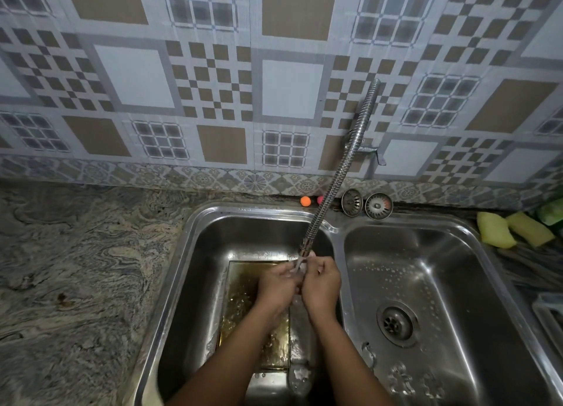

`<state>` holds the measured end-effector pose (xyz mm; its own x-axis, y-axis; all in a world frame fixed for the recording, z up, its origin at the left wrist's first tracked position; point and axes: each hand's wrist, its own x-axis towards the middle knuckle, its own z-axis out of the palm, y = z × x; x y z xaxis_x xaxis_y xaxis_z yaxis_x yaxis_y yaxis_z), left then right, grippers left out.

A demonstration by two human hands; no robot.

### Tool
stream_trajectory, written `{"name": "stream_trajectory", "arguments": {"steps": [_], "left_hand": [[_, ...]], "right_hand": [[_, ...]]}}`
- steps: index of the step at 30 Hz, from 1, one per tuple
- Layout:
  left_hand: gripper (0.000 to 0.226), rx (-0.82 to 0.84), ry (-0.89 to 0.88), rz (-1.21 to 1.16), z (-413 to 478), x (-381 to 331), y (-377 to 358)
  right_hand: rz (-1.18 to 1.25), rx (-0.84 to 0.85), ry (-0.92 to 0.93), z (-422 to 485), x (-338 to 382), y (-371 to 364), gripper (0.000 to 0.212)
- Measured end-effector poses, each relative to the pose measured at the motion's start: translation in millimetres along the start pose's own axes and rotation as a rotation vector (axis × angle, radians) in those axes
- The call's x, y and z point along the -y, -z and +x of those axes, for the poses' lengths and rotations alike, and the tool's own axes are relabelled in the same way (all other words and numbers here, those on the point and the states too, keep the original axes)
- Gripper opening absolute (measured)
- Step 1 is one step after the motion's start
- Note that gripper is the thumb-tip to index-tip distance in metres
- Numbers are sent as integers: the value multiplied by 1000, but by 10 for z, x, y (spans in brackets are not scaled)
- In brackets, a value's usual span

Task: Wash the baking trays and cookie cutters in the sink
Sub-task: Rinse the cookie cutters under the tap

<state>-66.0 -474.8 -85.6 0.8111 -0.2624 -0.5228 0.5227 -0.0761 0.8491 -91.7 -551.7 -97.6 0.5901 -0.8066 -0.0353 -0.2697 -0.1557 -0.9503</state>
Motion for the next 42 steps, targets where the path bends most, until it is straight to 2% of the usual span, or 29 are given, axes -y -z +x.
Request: {"name": "stream_trajectory", "arguments": {"steps": [1,3,5,7,9,11,13,15,18,22,25,27,29,31,33,35,37,39,42], "left_hand": [[7,-22,-12,37,1,20,9],[21,-162,-92,261,42,73,76],[33,-216,-174,605,71,76,186],[31,-170,-229,1001,7,19,253],[26,-110,-295,1215,-13,-38,269],[24,-54,-299,1286,-45,-102,265],[31,-24,-274,1299,-52,-131,262],[36,-37,-233,1242,-54,-146,256],[40,-58,-209,1128,-50,-141,227],[44,-113,-266,1047,-64,-21,206],[14,-240,-330,844,-48,27,215],[6,-238,-328,787,-52,-13,225],[22,-220,-289,779,-14,-13,246],[27,-221,-245,673,37,-10,263],[20,-201,-189,434,44,-49,240],[17,-117,-166,229,18,-118,206],[15,-41,-170,152,-31,-155,171],[9,-78,-184,56,-76,-170,166],[7,-141,-257,4,-80,-185,205]], "right_hand": [[-38,43,6,7,-11,-12,26],[-174,221,11,-13,-19,-35,30],[-353,395,15,-33,-7,-45,37],[-497,473,18,-28,12,-33,40],[-547,490,20,-8,19,-18,35],[-504,430,9,21,0,-4,30],[-352,355,14,65,-8,20,38],[-151,388,27,88,-3,29,37],[39,468,5,16,30,13,21],[17,369,-27,-14,23,-56,28],[-49,349,-98,5,43,-58,39],[-81,321,-86,13,12,-63,39],[-35,318,-101,-12,-2,-75,29],[131,347,-191,-47,-2,-104,16],[324,345,-311,-71,23,-110,9],[413,221,-361,-52,36,-112,13],[543,144,-485,-16,87,-126,25],[749,193,-700,11,179,-160,44],[925,232,-880,63,172,-242,50]]}}
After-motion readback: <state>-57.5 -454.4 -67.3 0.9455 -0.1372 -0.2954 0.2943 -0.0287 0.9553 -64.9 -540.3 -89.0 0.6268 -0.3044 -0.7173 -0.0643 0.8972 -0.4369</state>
